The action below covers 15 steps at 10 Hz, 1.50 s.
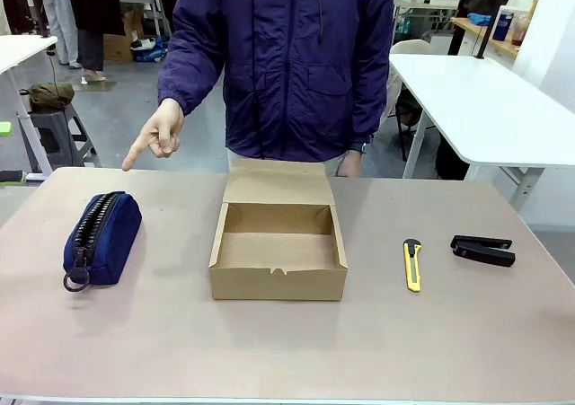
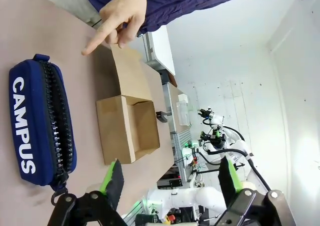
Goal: Pack the item into the box.
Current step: Pick up the item indicated by the person and place it inside the Mailer Box.
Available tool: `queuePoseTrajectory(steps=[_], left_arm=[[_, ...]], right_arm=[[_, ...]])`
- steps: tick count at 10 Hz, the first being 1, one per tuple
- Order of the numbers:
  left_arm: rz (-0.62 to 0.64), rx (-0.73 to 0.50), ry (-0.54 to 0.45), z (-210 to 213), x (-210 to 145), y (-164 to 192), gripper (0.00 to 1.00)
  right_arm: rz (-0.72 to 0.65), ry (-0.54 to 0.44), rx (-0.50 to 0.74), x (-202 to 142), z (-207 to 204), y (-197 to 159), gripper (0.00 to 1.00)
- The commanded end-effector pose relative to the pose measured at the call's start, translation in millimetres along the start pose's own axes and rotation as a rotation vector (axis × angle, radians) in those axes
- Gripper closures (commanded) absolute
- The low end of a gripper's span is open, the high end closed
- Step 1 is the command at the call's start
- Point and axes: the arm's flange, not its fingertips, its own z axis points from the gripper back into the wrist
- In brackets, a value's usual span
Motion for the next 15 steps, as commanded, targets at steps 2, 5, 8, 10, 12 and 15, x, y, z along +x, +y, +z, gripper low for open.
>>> queuePoseTrajectory(steps=[2, 5, 8, 10, 12, 15], left_arm=[[-0.056, 0.039, 0.037, 13.4, 1.5, -2.4, 0.0], [-0.053, 0.055, 0.041, 22.0, 7.7, 3.4, 0.0], [-0.124, 0.22, 0.094, 18.9, 16.8, -12.0, 0.0], [-0.264, 0.46, 0.205, -17.2, 23.2, -45.5, 0.0], [-0.369, 0.675, 0.22, -69.1, 22.8, -62.5, 0.0], [-0.473, 0.944, 0.28, -126.9, 11.8, -54.3, 0.0]], right_arm=[[0.029, -0.011, 0.026, 3.9, 0.1, 0.1, 0.0], [0.029, -0.011, 0.026, 3.9, 0.1, 0.1, 0.0], [0.029, -0.011, 0.026, 3.9, 0.1, 0.1, 0.0], [0.029, -0.011, 0.026, 3.9, 0.1, 0.1, 0.0], [0.029, -0.011, 0.026, 3.9, 0.1, 0.1, 0.0], [0.029, -0.011, 0.026, 3.9, 0.1, 0.1, 0.0]])
